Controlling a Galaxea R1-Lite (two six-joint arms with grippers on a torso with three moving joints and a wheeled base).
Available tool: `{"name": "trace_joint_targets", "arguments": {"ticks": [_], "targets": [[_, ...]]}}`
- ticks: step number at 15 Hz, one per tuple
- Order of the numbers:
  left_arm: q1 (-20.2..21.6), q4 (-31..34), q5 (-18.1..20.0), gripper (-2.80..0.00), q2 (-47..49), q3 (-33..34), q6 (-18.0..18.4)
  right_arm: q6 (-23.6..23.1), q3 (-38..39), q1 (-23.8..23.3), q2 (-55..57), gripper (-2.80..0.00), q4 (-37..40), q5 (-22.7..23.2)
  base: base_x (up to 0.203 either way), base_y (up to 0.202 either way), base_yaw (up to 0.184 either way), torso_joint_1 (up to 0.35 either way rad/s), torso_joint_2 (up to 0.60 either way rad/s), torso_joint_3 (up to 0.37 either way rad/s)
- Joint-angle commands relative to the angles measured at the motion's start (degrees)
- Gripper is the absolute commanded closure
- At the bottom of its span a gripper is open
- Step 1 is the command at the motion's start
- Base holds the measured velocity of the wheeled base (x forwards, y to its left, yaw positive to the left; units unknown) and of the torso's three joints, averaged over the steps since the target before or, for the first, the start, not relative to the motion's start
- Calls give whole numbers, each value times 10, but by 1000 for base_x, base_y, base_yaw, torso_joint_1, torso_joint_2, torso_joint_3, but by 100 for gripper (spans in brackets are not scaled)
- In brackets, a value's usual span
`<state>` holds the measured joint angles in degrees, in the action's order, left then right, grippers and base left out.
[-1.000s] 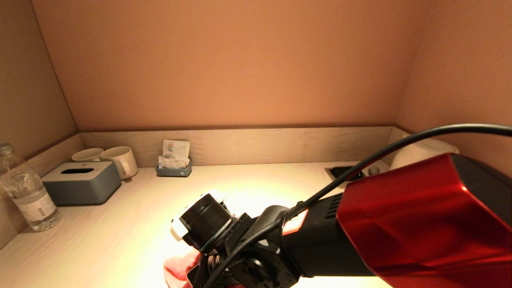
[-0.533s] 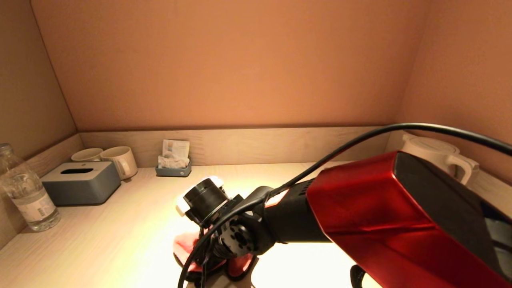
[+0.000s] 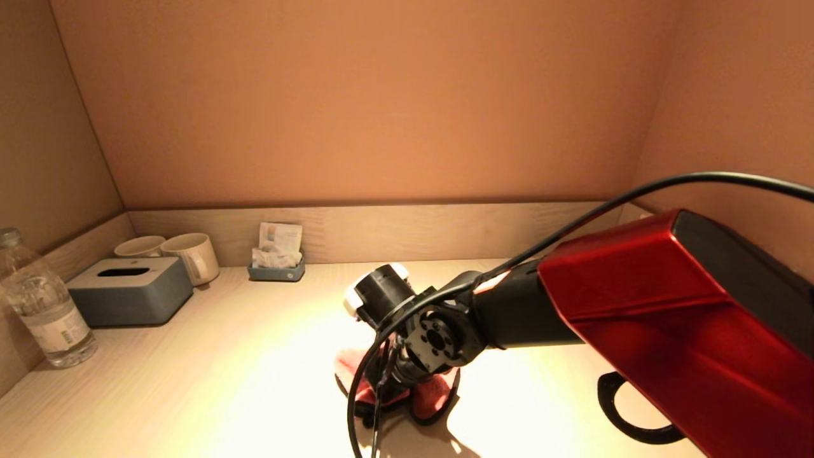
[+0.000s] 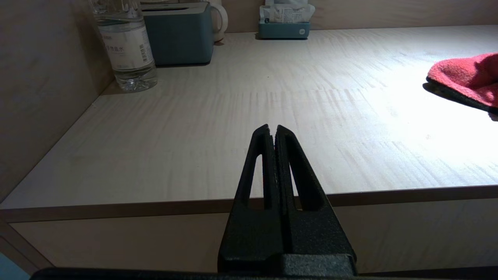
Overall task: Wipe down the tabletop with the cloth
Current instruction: Sweep the stains on the table
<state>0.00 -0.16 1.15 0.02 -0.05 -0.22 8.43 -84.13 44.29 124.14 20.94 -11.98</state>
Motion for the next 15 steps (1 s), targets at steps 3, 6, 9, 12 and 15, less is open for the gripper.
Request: {"name": "trace_joint_targets", "arguments": {"ticks": [3, 6, 9, 12, 15], "targets": [[0, 0, 0, 0, 1, 0, 0, 2, 7, -3, -26, 0, 44, 1, 0, 0, 0, 0, 0, 0], [0, 0, 0, 0, 0, 0, 0, 5, -7, 3, -25, 0, 67, 7, 0, 0, 0, 0, 0, 0], [0, -1, 0, 0, 1, 0, 0, 26, -86, 22, -19, 0, 161, 39, 0, 0, 0, 0, 0, 0], [-1, -1, 0, 0, 1, 0, 0, 43, -153, 30, 13, 0, 212, 63, 0, 0, 0, 0, 0, 0], [0, -1, 0, 0, 0, 0, 0, 67, -231, 48, 66, 0, 278, 78, 0, 0, 0, 0, 0, 0]]}}
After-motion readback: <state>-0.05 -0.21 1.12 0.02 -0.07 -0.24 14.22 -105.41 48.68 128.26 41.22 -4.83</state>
